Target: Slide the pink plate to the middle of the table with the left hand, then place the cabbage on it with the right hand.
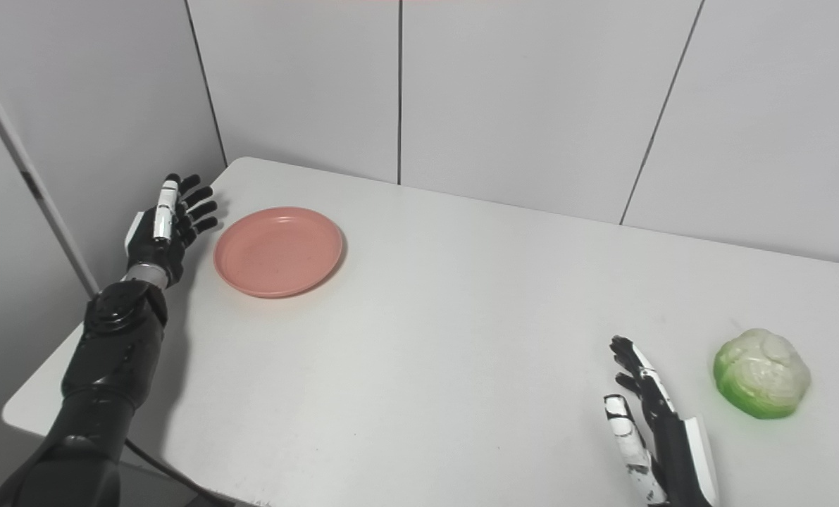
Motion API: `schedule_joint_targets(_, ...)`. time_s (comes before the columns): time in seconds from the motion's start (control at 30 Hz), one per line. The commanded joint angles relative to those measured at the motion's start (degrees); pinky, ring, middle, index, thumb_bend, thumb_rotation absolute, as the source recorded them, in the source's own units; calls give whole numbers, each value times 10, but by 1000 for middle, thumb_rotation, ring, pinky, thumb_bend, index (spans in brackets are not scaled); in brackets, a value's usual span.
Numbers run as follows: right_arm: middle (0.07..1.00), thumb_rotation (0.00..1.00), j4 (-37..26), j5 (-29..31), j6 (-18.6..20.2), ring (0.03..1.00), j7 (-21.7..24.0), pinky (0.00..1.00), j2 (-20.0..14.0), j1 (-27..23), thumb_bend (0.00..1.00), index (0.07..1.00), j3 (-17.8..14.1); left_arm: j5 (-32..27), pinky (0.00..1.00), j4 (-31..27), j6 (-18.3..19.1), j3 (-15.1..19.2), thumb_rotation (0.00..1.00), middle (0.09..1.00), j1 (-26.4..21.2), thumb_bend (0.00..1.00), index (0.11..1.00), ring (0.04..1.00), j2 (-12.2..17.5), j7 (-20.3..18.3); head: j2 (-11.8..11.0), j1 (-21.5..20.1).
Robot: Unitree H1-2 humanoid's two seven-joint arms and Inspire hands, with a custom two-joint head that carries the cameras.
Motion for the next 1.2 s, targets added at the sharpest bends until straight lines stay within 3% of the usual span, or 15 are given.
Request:
schedule_joint_targets(0.0,882,1000,31,-7,5,886,-3,845,-14,7,273,880,-10,1,828,11,-32,-5,1000,859,-33,393,846,858,17,-10,1,0)
schedule_joint_targets(0.83,879,1000,18,-16,21,881,-4,832,-6,9,299,880,-7,-19,849,32,-24,-50,991,871,-34,402,853,864,-29,-39,14,-15)
schedule_joint_targets(1.17,872,1000,24,-26,8,872,-7,824,-4,7,313,868,-7,-31,891,-52,37,-72,1000,891,-7,360,881,888,-67,-47,21,-25)
